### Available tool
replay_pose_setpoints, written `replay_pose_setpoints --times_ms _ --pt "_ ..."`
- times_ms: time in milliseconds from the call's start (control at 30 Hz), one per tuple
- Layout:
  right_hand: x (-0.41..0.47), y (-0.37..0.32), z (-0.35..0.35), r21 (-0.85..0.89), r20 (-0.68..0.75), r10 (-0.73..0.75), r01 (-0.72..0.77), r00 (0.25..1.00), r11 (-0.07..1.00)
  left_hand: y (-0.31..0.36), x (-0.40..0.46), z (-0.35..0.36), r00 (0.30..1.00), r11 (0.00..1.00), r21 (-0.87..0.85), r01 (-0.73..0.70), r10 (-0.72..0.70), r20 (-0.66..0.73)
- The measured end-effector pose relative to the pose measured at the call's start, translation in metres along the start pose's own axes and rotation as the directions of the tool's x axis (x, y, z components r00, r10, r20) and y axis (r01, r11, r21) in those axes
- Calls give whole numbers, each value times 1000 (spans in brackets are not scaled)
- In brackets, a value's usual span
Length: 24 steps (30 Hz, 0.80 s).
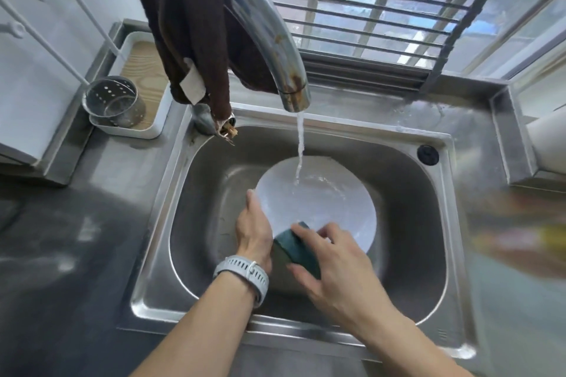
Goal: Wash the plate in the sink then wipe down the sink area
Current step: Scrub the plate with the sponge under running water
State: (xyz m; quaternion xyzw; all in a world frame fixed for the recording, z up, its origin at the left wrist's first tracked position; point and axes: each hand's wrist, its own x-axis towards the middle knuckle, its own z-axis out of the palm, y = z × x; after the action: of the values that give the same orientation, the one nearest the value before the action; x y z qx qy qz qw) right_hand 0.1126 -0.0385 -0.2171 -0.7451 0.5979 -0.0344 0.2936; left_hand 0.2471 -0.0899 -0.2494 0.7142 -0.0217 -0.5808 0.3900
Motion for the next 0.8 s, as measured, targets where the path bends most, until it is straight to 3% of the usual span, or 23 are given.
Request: replay_pose_setpoints --times_ms 100,200,267,333,400,500,567,667,733,800 --pt "5 42 -9 -140 -73 0 -10 997 990 -2 -3 1 997 997 58 -56 60 -54" --pt "52 74 -15 -252 -244 134 -197 960 948 -7 -5 4 995 994 85 -64 70 -66" --pt "86 72 -9 -214 -294 203 -271 934 939 -10 -8 8 996 992 107 -66 73 -60" --pt "102 48 4 -109 -258 195 -229 946 967 -9 -10 13 996 990 129 -62 69 -50" --pt "91 21 16 -1 -175 103 -105 979 994 -8 -7 13 996 988 143 -59 67 -54" --pt "37 16 13 30 -49 -52 53 997 998 -7 2 6 995 989 129 -68 78 -68" --pt "20 39 3 -46 -24 -19 18 1000 999 -11 8 1 994 989 128 -77 87 -72" --pt "50 72 -4 -222 -184 152 -192 971 956 -16 5 2 996 986 150 -69 76 -42" --pt "86 65 0 -129 -252 220 -258 942 957 -13 -2 8 996 985 156 -70 76 -36" --pt "112 39 11 -1 -252 205 -212 946 977 -12 -4 13 996 982 171 -77 84 -32"
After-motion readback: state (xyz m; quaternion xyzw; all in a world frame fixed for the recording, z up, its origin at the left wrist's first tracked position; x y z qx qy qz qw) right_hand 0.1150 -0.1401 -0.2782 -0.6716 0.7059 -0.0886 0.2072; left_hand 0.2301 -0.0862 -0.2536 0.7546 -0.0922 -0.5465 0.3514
